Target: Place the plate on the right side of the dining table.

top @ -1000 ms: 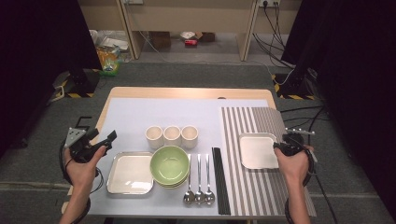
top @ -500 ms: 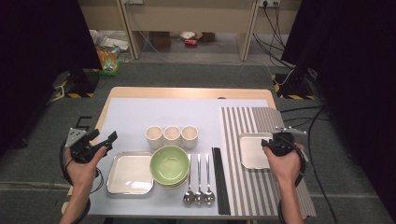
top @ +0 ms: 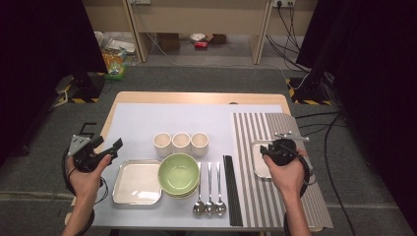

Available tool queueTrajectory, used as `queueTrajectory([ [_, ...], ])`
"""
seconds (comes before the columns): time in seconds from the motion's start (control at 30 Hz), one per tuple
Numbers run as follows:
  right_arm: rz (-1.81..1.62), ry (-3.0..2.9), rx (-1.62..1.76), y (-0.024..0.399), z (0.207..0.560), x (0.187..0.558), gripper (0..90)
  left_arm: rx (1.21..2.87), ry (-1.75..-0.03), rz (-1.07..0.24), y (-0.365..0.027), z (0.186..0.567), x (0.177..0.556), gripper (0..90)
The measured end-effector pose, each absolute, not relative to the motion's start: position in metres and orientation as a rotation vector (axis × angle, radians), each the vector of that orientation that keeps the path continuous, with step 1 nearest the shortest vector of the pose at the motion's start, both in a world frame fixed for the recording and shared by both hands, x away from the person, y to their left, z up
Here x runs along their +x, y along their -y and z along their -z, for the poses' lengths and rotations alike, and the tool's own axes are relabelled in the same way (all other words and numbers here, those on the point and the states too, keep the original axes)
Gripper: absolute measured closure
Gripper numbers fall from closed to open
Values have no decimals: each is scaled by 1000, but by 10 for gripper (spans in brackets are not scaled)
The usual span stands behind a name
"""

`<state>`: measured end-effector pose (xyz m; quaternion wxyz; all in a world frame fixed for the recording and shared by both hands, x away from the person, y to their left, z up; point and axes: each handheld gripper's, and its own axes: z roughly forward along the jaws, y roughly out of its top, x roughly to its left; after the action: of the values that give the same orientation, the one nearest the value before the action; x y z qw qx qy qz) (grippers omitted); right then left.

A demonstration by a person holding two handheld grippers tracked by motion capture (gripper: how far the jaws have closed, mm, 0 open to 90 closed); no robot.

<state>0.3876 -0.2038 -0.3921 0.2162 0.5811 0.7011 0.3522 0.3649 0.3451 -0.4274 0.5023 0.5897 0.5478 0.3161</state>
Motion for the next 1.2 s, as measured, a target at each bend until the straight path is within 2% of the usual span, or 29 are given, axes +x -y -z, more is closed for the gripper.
queueTrajectory([
  [1.2, -1106, -2077, 1433, 131, 367, 375, 637, 1438, -1324, -775, -345, 427, 366, 217],
])
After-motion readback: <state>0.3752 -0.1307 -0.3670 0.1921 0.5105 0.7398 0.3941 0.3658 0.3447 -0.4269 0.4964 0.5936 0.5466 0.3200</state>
